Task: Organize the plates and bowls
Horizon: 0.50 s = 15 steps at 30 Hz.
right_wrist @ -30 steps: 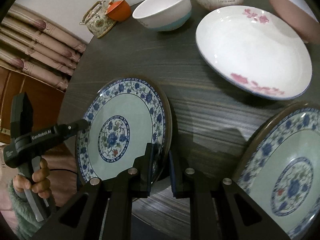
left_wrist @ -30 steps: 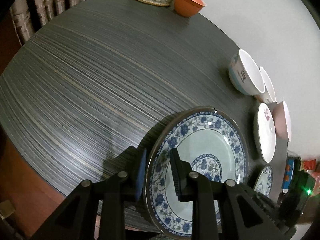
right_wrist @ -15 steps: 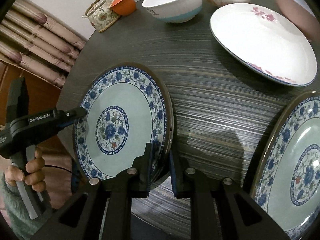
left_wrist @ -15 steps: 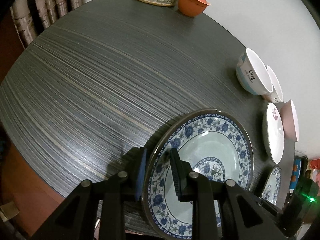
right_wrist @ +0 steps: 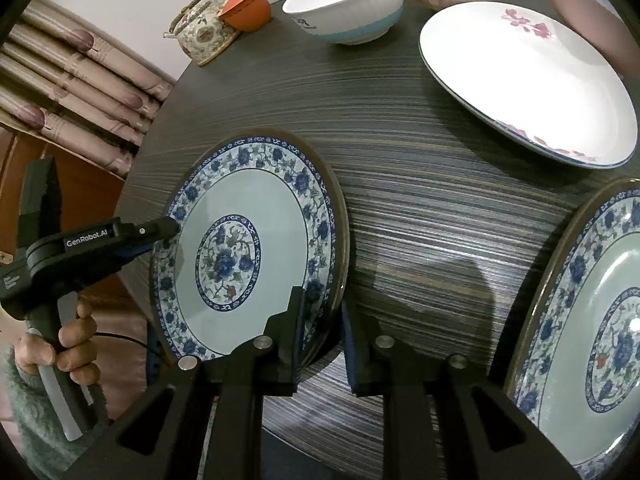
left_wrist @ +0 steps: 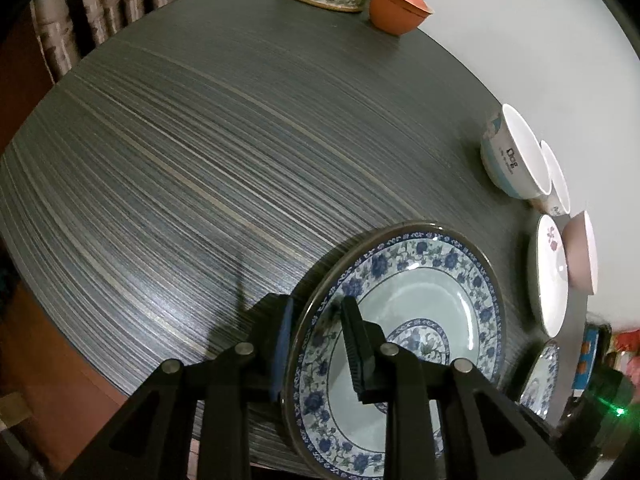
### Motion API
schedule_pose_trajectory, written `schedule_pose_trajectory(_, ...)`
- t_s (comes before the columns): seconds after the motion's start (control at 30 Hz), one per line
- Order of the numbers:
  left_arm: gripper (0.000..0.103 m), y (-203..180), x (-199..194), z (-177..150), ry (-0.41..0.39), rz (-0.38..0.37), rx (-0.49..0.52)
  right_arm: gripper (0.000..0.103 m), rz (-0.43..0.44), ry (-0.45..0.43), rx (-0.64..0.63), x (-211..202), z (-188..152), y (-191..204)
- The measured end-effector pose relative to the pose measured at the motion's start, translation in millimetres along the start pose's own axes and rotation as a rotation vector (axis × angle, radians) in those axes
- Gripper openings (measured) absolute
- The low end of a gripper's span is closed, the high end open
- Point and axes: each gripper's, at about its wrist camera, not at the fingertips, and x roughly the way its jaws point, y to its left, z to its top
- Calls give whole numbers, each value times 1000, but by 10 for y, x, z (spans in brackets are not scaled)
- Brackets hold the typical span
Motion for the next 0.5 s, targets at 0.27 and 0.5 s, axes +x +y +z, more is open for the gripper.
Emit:
schedule_pose_trajectory(0.27, 38, -20, -95, -20, -67, 26, 6, 31, 8, -11, 2, -52, -25, -21)
schedule_pose_trajectory(0.5, 47, -299, -287, -147, -194, 81, 150, 37, -52, -61, -25, -174, -60, -18)
